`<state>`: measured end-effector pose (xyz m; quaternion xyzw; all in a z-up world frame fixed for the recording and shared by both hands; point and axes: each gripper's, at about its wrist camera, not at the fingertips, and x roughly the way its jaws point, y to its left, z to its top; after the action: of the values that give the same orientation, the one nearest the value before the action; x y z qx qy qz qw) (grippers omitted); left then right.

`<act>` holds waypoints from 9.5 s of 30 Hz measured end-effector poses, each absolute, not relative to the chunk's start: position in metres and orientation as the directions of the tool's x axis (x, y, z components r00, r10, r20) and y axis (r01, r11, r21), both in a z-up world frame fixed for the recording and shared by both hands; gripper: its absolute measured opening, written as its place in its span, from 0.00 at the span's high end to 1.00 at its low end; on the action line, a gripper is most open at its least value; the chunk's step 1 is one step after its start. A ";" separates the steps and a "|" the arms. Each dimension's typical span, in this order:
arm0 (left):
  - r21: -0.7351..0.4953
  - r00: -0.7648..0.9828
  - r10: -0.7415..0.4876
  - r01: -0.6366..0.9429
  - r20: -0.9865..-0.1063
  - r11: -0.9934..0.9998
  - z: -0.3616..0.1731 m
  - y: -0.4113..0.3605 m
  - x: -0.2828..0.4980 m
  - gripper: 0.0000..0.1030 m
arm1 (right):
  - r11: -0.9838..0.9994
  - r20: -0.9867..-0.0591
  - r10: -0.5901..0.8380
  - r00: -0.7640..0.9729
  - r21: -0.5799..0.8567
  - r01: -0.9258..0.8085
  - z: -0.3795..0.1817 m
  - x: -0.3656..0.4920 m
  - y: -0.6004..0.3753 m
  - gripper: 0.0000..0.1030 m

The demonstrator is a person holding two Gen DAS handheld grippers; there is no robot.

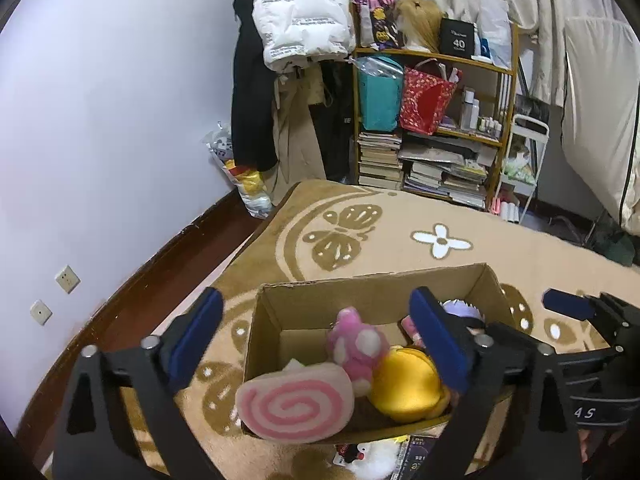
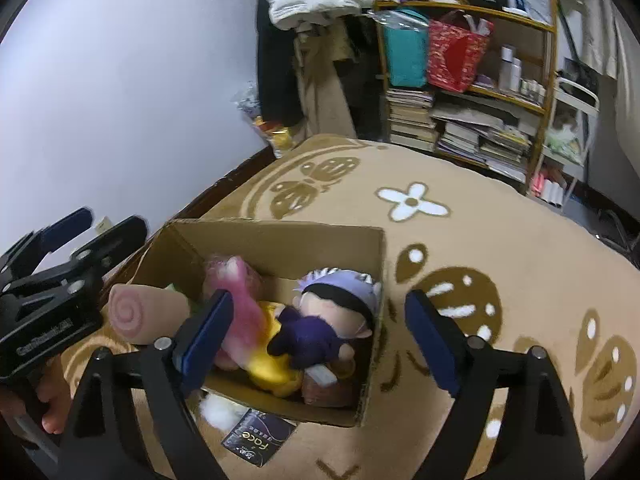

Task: Organize soft objects
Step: 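Open both tools to drop bear and doll into the box, withdraw, then grasp white penguin plush with left tool while right tool grasps black Face pack, then lift penguin with left tool while right tool carries Face pack over box, then open both tools to drop penguin and Face pack into the box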

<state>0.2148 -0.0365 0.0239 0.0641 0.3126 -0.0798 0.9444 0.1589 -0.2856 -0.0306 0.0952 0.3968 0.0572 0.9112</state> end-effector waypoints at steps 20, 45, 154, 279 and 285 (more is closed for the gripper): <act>0.098 0.805 -0.062 0.147 -0.590 0.984 0.051 -0.012 0.181 0.01 | 0.973 -0.665 0.176 0.726 0.228 -0.027 -0.006 0.127 -0.282 0.00; 0.122 0.796 -0.035 0.135 -0.605 0.983 0.068 0.017 0.103 0.01 | 0.980 -0.667 0.178 0.724 0.183 -0.072 0.011 0.059 -0.250 0.00; 0.030 0.368 -0.110 0.355 -0.923 0.934 -0.164 -0.067 0.176 0.58 | 0.993 -0.923 0.119 0.365 0.110 -0.044 -0.177 0.108 -0.208 0.40; 0.118 0.771 -0.064 0.178 -0.633 0.977 -0.045 -0.024 0.190 0.55 | 0.970 -0.598 0.203 0.775 0.231 -0.076 -0.069 0.124 -0.241 0.48; 0.128 0.768 -0.032 0.147 -0.640 0.981 -0.048 -0.020 0.192 0.24 | 0.969 -0.625 0.200 0.755 0.241 -0.057 -0.074 0.126 -0.244 0.42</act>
<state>0.1920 -0.0199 -0.0485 0.0856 0.3373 -0.0477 0.9363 0.1263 -0.2441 -0.0739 0.1041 0.3433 0.0692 0.9309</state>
